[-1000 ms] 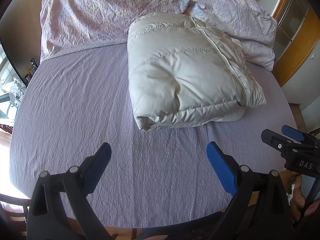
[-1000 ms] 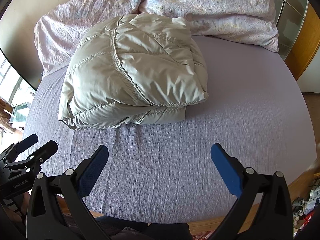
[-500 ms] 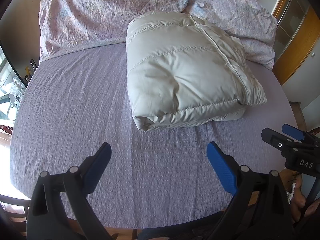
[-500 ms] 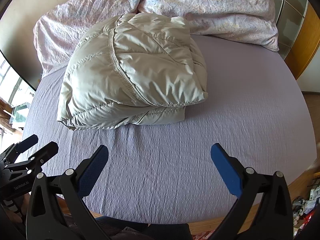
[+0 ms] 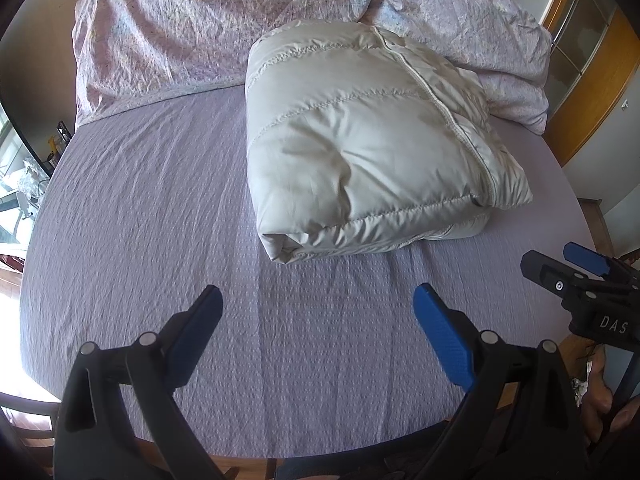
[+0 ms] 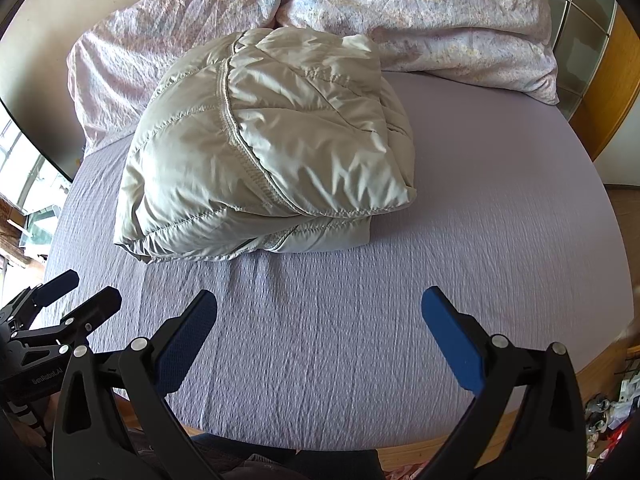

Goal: Fold large clothes

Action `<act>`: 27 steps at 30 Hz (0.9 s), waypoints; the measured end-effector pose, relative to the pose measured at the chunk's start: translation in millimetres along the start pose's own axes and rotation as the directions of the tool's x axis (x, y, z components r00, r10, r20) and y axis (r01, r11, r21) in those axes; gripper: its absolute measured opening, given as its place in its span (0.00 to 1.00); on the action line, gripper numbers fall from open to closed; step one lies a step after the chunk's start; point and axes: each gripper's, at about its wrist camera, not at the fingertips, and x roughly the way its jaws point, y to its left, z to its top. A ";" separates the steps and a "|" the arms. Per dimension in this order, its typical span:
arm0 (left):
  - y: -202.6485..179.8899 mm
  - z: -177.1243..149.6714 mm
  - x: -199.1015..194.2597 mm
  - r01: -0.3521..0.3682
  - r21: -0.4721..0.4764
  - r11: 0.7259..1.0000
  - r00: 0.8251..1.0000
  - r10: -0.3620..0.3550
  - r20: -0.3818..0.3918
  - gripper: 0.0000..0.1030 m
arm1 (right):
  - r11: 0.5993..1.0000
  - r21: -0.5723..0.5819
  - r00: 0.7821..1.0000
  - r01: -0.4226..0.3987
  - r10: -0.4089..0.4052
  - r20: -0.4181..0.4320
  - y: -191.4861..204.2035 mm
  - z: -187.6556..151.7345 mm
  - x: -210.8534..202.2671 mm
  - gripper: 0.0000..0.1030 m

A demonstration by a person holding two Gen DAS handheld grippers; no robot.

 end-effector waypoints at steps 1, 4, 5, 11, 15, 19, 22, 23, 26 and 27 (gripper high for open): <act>-0.3 -0.1 0.2 0.000 0.001 1.000 1.000 0.000 -0.001 0.93 | 1.000 0.000 1.000 0.000 0.000 0.000 -0.3 0.2 0.4 0.99; -0.7 0.0 0.6 0.000 0.000 1.000 1.000 0.000 -0.001 0.93 | 1.000 -0.001 1.000 -0.001 0.001 -0.001 -0.2 0.0 0.0 0.99; -0.8 0.3 0.7 0.001 0.000 1.000 1.000 -0.001 -0.001 0.93 | 1.000 -0.001 1.000 0.000 0.000 0.000 -0.1 -0.1 0.1 0.99; -1.2 0.4 1.1 0.001 -0.001 1.000 1.000 -0.001 -0.002 0.93 | 1.000 -0.003 1.000 -0.001 0.001 0.003 -1.6 2.1 0.2 0.99; -1.0 0.3 1.0 0.001 -0.001 1.000 1.000 -0.001 -0.001 0.93 | 1.000 -0.001 1.000 -0.002 0.002 0.009 -2.5 4.6 -0.6 0.99; -0.9 0.2 0.8 0.001 0.002 1.000 1.000 -0.001 0.000 0.93 | 1.000 -0.002 1.000 -0.004 0.004 0.019 0.0 4.6 -3.4 0.99; -1.4 -0.1 1.4 0.002 0.002 1.000 1.000 -0.002 0.001 0.93 | 1.000 -0.002 1.000 -0.007 0.007 0.023 0.6 5.3 -4.0 0.99; -1.4 -0.2 1.4 0.002 0.002 1.000 1.000 -0.002 0.001 0.93 | 1.000 -0.001 1.000 -0.011 0.011 0.028 0.7 5.8 -5.1 0.99; -1.9 -0.8 2.0 0.003 0.000 1.000 1.000 -0.003 0.001 0.93 | 1.000 -0.006 0.999 -0.009 0.009 0.036 2.7 5.4 -6.6 0.99; -2.0 -0.8 2.1 0.003 0.001 1.000 1.000 -0.003 0.000 0.93 | 1.000 -0.006 0.999 -0.008 0.008 0.036 3.6 4.5 -6.7 0.99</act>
